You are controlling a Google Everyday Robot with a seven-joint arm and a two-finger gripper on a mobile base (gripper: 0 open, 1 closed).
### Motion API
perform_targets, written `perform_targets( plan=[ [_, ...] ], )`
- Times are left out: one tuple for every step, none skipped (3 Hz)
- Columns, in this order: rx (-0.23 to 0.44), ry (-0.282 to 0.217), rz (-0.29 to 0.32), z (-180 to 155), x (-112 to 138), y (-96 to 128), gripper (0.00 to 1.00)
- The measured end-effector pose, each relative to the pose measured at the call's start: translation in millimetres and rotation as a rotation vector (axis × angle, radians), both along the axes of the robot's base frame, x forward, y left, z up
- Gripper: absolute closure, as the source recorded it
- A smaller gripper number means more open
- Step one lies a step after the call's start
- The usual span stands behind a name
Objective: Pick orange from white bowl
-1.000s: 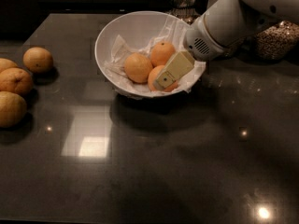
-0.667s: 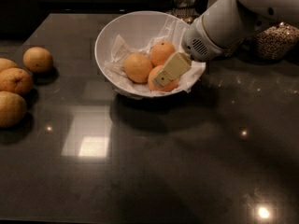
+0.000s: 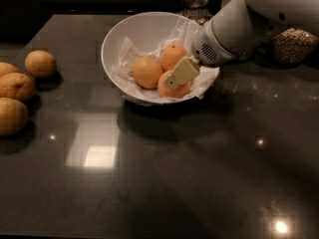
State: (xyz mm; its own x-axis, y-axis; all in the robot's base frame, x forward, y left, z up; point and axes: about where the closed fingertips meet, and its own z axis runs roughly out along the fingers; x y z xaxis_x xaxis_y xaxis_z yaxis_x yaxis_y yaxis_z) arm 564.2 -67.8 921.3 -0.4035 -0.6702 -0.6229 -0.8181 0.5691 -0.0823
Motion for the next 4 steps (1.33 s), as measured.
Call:
perform_targets(
  plan=[
    [-0.013, 0.008, -0.028, -9, 6, 2, 0.30],
    [-0.036, 0.037, -0.060, -22, 9, 7, 0.31],
    [-0.053, 0.067, -0.089, -33, 12, 12, 0.30],
    [-0.064, 0.092, -0.120, -44, 16, 13, 0.31]
  ],
)
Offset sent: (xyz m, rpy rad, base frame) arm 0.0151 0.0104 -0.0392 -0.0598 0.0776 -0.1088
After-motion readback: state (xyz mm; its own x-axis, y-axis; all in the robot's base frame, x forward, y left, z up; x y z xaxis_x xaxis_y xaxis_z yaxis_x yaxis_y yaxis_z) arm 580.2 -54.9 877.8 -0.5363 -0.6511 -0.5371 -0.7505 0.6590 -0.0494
